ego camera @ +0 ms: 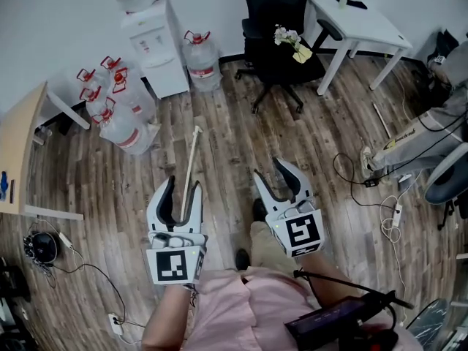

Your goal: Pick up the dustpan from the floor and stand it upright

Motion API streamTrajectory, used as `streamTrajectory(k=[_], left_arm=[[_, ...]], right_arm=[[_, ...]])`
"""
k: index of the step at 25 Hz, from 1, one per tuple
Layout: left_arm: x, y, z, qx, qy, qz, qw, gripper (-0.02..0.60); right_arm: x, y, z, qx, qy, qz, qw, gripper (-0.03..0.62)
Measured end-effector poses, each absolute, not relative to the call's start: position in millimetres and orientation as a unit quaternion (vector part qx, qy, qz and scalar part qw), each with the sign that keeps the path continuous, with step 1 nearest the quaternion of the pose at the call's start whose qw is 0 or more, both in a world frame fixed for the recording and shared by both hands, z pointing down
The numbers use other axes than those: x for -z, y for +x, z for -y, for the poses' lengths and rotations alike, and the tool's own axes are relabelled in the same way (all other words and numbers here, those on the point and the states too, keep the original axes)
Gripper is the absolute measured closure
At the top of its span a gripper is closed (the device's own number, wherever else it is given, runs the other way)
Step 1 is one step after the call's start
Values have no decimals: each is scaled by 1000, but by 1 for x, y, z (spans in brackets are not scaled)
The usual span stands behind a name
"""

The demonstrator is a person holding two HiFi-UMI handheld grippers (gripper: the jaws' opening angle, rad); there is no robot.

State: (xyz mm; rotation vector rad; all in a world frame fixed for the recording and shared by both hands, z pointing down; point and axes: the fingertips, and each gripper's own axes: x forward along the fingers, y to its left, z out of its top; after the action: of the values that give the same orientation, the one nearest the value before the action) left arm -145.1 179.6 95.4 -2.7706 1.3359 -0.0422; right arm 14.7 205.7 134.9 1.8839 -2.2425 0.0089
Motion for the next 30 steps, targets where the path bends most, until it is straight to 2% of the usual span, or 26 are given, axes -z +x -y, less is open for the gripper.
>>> streamTrajectory(k=[18,30], left_arm=[[-135,-15,35,80,-894,-440,10,387],[-100,9,109,63,-883,-464,35,387]], right_arm=[[-182,150,27,-39,611,784,100,428],[-145,168,115,-18,593,801,79,431]])
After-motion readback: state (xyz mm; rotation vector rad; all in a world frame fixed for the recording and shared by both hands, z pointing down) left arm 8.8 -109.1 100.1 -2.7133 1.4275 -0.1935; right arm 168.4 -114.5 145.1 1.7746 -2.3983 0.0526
